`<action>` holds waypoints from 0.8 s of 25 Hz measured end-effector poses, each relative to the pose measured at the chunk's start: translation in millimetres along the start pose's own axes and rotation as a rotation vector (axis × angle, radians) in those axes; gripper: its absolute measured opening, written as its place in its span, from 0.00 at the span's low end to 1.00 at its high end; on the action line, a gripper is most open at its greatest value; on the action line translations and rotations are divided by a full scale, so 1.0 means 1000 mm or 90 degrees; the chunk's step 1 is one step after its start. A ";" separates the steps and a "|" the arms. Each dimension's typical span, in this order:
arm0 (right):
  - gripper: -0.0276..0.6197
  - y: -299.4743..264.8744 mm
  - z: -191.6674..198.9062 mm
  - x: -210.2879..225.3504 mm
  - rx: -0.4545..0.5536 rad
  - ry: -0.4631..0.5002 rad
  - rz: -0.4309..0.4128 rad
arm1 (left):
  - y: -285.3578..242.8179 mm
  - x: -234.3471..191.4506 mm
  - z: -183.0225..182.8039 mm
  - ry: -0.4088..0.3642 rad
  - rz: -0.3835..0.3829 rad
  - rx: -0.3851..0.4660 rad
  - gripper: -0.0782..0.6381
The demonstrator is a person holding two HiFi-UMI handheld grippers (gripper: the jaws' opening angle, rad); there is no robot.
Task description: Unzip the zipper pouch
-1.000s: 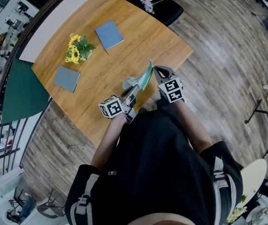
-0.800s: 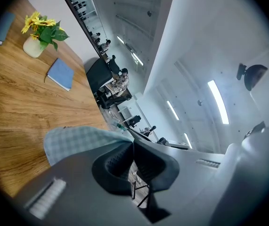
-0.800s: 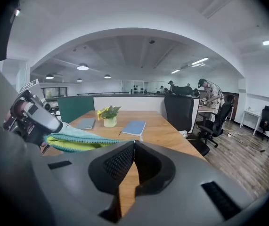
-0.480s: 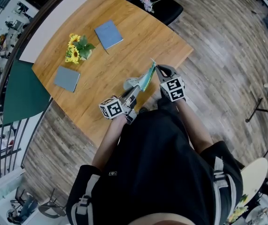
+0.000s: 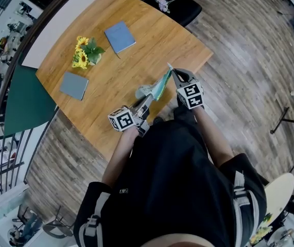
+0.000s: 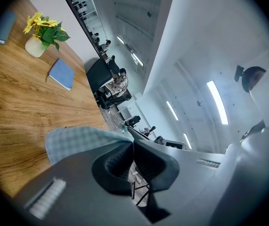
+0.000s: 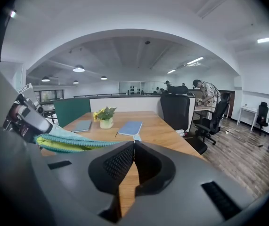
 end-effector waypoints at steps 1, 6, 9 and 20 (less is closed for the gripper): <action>0.05 0.000 0.000 0.001 -0.001 -0.001 0.001 | 0.001 0.000 0.000 0.001 -0.001 0.001 0.11; 0.05 -0.001 -0.002 0.002 0.005 -0.010 0.000 | 0.003 -0.002 0.001 0.006 0.000 0.009 0.11; 0.05 0.000 -0.005 0.000 0.014 -0.023 0.004 | 0.005 -0.001 0.000 0.016 0.006 0.020 0.11; 0.14 -0.005 -0.008 -0.025 0.012 0.066 -0.023 | 0.034 -0.013 -0.017 -0.017 -0.054 0.073 0.11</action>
Point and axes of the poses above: the fingertips, and each gripper's own axes: y backward along the fingers, x to its right, z out of its underside, the point moved 9 cm from there along y, backward along the fingers, and after that the axes turned 3 degrees about -y, right-handed, at the moved point
